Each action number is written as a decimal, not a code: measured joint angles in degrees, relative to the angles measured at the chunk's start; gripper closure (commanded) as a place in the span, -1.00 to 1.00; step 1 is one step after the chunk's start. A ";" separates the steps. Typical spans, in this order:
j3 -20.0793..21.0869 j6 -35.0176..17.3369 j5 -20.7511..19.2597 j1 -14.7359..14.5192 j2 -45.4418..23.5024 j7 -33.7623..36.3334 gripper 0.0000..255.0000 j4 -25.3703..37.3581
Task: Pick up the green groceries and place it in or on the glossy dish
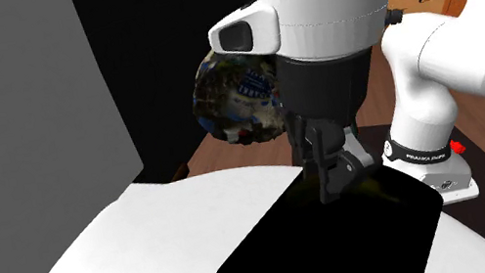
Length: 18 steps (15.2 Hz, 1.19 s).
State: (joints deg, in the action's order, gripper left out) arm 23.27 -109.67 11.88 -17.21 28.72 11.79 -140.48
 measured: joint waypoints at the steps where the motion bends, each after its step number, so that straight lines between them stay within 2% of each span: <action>1: 0.24 -0.87 0.09 -0.04 -0.30 0.11 1.00 -0.57; 10: 1.56 -8.70 0.46 0.03 -3.07 0.11 1.00 -5.69; 16: 1.79 -9.48 0.50 0.01 -3.47 0.24 1.00 -6.05; 17: 1.79 -9.49 0.50 0.01 -3.47 0.24 -1.00 -6.06; 18: 1.79 -9.50 0.50 0.01 -3.47 0.24 -1.00 -6.06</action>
